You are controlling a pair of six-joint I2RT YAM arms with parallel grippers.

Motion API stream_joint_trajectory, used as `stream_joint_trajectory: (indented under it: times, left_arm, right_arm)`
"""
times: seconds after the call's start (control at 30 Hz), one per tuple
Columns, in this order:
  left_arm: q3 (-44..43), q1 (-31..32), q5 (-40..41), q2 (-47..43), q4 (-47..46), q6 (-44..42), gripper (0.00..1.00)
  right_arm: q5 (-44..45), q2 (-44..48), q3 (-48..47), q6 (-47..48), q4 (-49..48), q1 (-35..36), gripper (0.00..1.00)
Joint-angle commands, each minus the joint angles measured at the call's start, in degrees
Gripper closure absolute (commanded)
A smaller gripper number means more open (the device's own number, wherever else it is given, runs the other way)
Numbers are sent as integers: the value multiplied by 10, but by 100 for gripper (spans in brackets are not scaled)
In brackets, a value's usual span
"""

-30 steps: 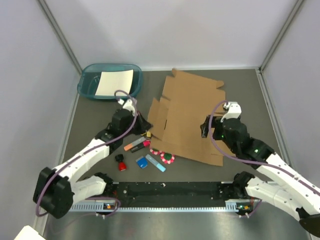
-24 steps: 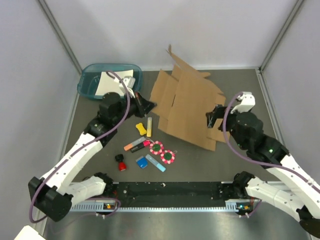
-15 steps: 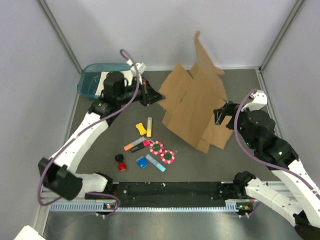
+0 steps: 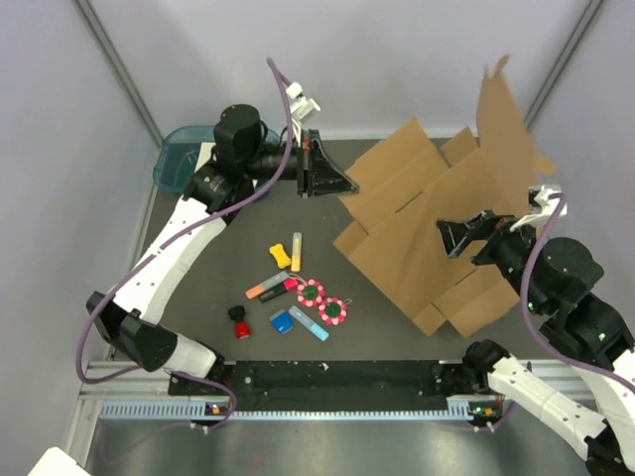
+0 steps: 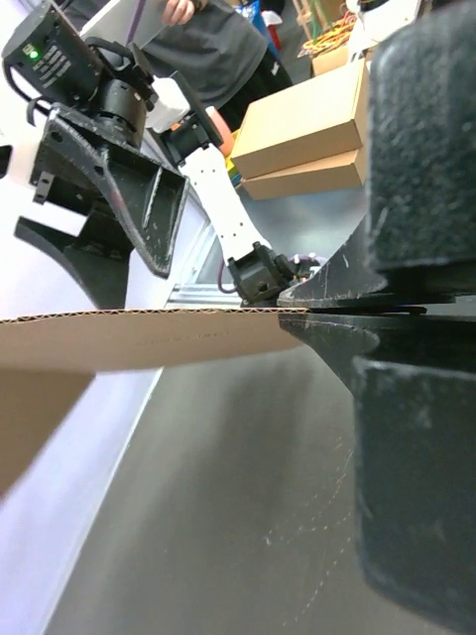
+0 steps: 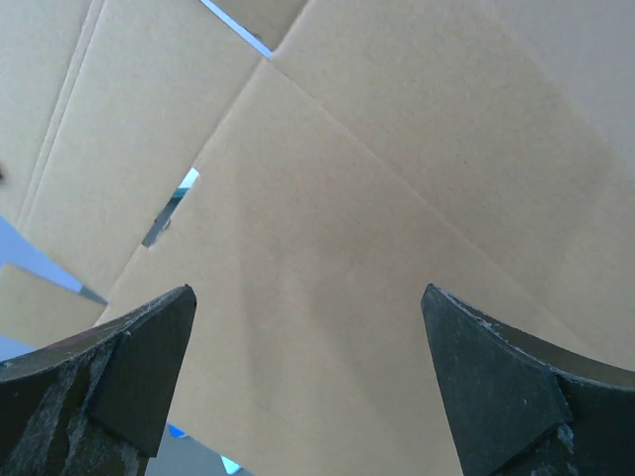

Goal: Fold the paper box

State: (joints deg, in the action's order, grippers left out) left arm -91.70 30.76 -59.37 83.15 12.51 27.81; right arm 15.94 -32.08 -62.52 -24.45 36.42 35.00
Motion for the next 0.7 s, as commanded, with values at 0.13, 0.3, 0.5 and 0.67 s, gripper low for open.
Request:
stream_joint_trajectory:
  times: [0.13, 0.3, 0.5, 0.67]
  left_arm:
    - [-59, -68, 29, 160, 74, -34, 100]
    - [-91, -103, 29, 254, 73, -23, 100]
    - [-134, -104, 49, 320, 92, -39, 86]
    - [-145, -125, 108, 314, 97, -34, 59]
  right_arm:
    - [-23, 12, -2, -2, 13, -3, 1]
    - [-24, 20, 10, 2, 21, -3, 1]
    - [-18, 11, 26, 10, 21, -5, 1]
    - [-14, 1, 36, 12, 21, -3, 1]
